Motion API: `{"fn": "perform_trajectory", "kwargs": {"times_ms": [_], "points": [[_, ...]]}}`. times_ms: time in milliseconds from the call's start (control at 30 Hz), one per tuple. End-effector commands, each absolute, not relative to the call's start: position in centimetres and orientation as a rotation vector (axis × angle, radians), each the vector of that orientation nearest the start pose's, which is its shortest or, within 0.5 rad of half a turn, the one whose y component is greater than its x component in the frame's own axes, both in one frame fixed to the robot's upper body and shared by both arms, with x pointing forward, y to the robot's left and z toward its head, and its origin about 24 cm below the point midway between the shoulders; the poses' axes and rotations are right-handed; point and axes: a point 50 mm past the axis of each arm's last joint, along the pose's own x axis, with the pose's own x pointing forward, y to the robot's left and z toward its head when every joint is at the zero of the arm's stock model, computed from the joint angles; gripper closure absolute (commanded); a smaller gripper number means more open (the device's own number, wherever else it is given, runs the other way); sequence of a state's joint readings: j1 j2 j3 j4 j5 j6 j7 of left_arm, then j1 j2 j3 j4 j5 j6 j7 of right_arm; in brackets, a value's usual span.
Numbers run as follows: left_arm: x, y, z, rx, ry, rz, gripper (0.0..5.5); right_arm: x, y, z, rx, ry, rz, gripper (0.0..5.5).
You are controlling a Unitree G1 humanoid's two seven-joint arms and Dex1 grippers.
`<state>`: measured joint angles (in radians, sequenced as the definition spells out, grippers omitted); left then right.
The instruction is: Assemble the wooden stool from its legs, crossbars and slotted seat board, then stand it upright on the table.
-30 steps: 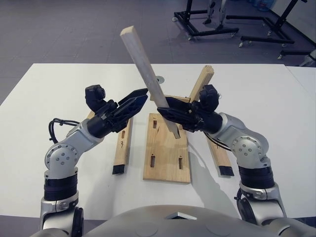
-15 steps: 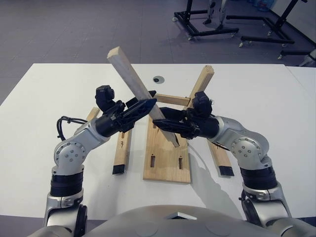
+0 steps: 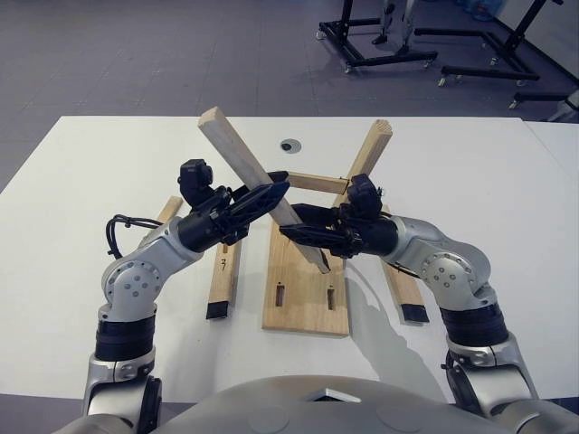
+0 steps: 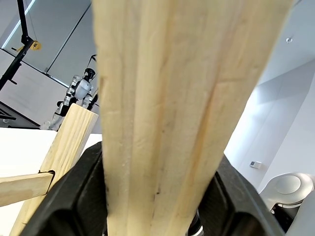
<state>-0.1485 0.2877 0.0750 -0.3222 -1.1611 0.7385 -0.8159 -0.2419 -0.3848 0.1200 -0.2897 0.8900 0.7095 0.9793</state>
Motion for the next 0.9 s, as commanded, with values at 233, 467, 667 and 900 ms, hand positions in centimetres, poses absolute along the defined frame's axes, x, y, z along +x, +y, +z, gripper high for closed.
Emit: {"fn": "perform_trajectory", "kwargs": {"times_ms": [233,467,667,900], "points": [[22.8,13.5,13.5,-0.799,-0.041,-1.302,3.34,23.9,-11.1,12.4,0.386,0.181,1.445,3.13],[24.0,16.3,14.9,-0.752,-0.198,-1.184,3.44,24.2,-13.2,11.7,0.34,0.244,1.356,1.89],[25.9,18.5,13.5,-0.507,-0.191,-1.056,3.48,25.0,-14.3,14.4,0.265,0.133,1.308,1.48],[25.3,17.9,14.0,-0.6,-0.198,-1.174,3.48,24.9,-12.7,16.6,0.207,0.046,1.37,1.48]]}}
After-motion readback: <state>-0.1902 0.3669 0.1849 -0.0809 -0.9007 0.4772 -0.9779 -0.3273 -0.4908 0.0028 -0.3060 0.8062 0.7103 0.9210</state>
